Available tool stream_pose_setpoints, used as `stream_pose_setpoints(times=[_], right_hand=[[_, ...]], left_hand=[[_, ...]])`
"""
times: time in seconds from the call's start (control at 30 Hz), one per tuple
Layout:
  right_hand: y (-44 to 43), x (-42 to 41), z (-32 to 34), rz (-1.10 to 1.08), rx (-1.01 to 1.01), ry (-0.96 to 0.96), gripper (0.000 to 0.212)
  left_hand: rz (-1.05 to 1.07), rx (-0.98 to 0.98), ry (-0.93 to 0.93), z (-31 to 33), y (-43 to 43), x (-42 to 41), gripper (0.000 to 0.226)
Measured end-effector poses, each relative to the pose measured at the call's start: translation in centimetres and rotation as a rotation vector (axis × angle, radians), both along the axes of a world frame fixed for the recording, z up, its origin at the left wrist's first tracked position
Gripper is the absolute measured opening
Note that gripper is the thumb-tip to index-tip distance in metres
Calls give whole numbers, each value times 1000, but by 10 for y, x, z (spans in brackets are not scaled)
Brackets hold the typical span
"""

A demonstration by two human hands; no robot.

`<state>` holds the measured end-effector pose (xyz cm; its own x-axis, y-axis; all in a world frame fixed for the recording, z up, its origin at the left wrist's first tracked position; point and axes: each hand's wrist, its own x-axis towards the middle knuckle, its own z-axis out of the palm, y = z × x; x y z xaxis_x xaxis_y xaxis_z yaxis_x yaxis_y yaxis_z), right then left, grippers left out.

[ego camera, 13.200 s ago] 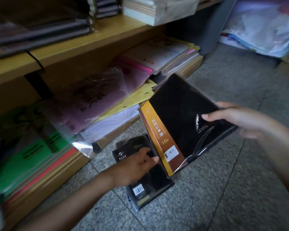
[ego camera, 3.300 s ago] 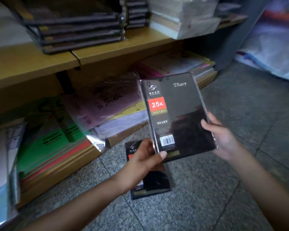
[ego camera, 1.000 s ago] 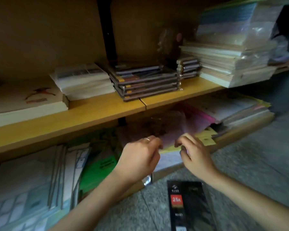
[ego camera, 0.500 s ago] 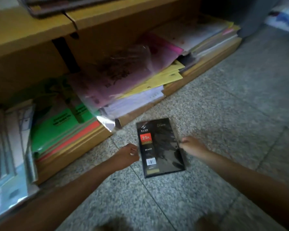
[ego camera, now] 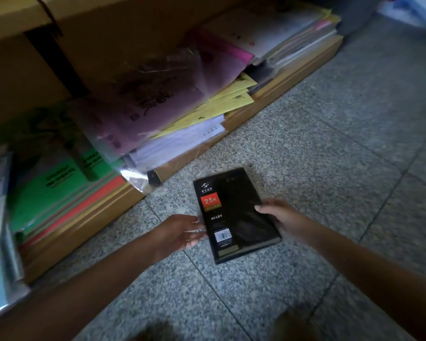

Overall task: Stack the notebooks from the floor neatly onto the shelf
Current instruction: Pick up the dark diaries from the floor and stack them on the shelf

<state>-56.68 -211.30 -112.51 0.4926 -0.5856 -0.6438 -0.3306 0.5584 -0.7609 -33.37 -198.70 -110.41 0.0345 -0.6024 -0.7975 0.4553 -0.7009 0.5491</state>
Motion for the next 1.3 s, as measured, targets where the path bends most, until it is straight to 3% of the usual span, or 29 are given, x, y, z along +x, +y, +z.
stream_pose_setpoints(times=[0.17,0.27,0.33,0.5,0.6,0.7,0.8,1.0,1.07,1.2,1.3], right_hand=[[-16,-38,26,-71,162,-214,42],[-23,-57,40,-177,165,-293,86],[-26,-60,54,-214,122,-363,98],[-31,-36,106,-284,2,-607,60],[-27,-10,147,-254,-116,-624,55],[-23,12,189,-217,-322,-621,39],[-16,37,233,-180,-682,-527,63],[11,79,300,138,-1802,-226,62],[19,94,314,277,-2056,-115,63],[25,137,328,316,-2292,55,67],[24,163,338,193,-2396,89,72]], left_hand=[[-127,-116,191,16,-6,-40,32],[-161,-243,143,37,-16,-60,42],[-204,-360,110,56,-24,-68,45],[-232,-656,30,103,-26,-85,49],[-90,-777,-21,125,-19,-92,38],[36,-871,-79,156,-12,-79,38],[117,-962,-133,195,3,-63,42],[222,-1154,-278,261,34,-28,45],[258,-1200,-328,281,38,-13,44],[307,-1247,-415,308,42,16,35],[310,-1248,-505,320,43,37,30]])
